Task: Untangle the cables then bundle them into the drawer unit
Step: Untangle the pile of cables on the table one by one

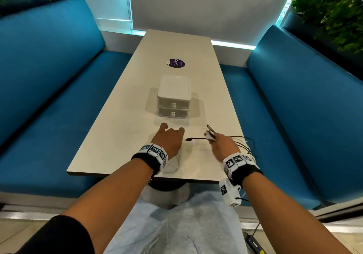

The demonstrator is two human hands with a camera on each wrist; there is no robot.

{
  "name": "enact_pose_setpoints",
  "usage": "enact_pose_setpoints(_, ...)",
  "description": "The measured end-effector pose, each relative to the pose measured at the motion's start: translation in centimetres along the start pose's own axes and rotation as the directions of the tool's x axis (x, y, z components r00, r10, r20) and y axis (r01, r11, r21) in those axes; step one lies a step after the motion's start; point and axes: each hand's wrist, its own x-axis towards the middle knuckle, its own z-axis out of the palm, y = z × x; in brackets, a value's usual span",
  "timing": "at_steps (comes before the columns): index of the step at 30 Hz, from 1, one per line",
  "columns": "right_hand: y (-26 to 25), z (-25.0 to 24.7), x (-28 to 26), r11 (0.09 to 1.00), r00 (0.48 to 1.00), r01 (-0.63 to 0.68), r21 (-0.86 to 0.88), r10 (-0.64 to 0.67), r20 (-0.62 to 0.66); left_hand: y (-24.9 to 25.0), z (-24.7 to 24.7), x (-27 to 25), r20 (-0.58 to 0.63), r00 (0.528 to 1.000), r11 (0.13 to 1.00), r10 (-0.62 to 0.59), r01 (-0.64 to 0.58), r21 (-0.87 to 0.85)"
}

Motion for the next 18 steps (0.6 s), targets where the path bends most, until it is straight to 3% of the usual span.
enact_pose_setpoints(3,2.8,-1.1,0.1,0.985,0.985,-0.165,-0.058,0.162,-0.052,-1.9,0.5,-0.6,0.035,0.999,0.999,-0.034,0.035,-0.029)
enact_pose_setpoints(7,4.4,-2.0,-0.3,0.952,0.953,-0.288,-0.106,0.274,-0.127,-3.0,0.8,-0.3,-0.042,0.997,0.988,-0.072,0.065,-0.14)
enact_pose_setpoints(9,3.8,-2.0,-0.3,0.963,0.956,-0.261,-0.068,0.248,-0.16,-3.2,0.4,0.2,-0.097,0.99,0.969,-0.103,0.078,-0.235)
enact_pose_setpoints(14,1.4,-0.5,-1.1,0.998,0.989,-0.049,0.035,0.054,-0.141,-4.2,-0.4,0.8,-0.158,0.965,0.885,-0.208,0.117,-0.451)
enact_pose_setpoints(18,0.3,0.6,-1.0,0.98,0.992,-0.086,0.182,0.101,-0.078,-5.5,-0.5,-0.3,-0.144,0.951,0.856,-0.272,0.172,-0.487)
